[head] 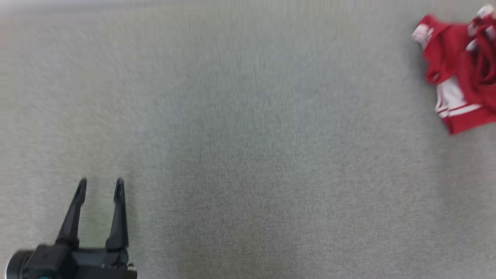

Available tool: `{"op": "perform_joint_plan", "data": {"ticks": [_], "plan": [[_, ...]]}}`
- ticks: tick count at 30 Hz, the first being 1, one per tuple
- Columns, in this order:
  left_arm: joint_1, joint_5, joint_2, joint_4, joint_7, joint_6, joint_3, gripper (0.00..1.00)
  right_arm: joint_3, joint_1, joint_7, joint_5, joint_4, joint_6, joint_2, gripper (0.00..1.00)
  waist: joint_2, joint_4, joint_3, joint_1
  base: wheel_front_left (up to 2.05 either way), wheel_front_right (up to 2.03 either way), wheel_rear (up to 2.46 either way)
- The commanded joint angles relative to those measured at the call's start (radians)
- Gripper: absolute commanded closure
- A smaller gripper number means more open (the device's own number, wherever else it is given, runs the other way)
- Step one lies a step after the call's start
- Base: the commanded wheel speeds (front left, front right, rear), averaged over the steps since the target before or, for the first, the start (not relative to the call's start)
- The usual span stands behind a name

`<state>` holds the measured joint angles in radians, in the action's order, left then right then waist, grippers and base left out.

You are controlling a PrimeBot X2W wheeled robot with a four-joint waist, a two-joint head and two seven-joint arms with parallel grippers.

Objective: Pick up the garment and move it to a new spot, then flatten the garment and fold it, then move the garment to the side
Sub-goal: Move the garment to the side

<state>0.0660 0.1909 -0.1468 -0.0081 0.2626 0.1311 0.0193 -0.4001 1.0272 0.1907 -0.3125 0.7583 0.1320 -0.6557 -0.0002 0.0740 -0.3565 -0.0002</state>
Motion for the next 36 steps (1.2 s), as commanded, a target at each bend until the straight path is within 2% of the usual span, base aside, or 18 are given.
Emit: {"op": "perform_joint_plan", "data": {"ticks": [1, 7, 16, 26, 27, 36], "plan": [[-0.023, 0.010, 0.005, 0.005, 0.003, -0.002, 0.009, 0.00, 0.014, -0.033, 0.013, -0.007, -0.009, -0.003, 0.014, 0.00, 0.0002, -0.012, 0.142, 0.0002, 0.00, 0.00, 0.00], [-0.098, 0.004, 0.026, 0.020, 0.003, -0.006, 0.044, 0.00, 0.089, -0.204, 0.041, -0.013, -0.089, -0.003, 0.140, 0.00, 0.0002, -0.016, 0.239, 0.0002, 0.00, 0.00, 0.00], [-0.130, -0.006, 0.035, 0.039, 0.003, -0.004, 0.049, 0.00, 0.200, -0.495, 0.034, 0.039, -0.290, -0.003, 0.303, 0.00, 0.0002, -0.049, 0.309, 0.0002, 0.00, 0.00, 0.00], [-0.142, -0.010, 0.037, 0.072, 0.003, -0.001, 0.031, 0.00, 0.281, -0.773, 0.008, 0.069, -0.481, -0.003, 0.438, 0.00, 0.0002, -0.080, 0.348, 0.0002, 0.00, 0.00, 0.00], [-0.144, -0.008, 0.031, 0.082, 0.003, 0.000, 0.031, 0.00, 0.293, -0.827, 0.011, 0.074, -0.515, -0.003, 0.469, 0.00, 0.0002, -0.085, 0.354, 0.0002, 0.00, 0.00, 0.00], [-0.147, -0.002, 0.031, 0.118, 0.003, -0.002, 0.036, 0.00, 0.352, -1.031, 0.030, 0.094, -0.596, -0.003, 0.569, 0.00, 0.0002, -0.098, 0.371, 0.0002, 0.00, 0.00, 0.00]]}}
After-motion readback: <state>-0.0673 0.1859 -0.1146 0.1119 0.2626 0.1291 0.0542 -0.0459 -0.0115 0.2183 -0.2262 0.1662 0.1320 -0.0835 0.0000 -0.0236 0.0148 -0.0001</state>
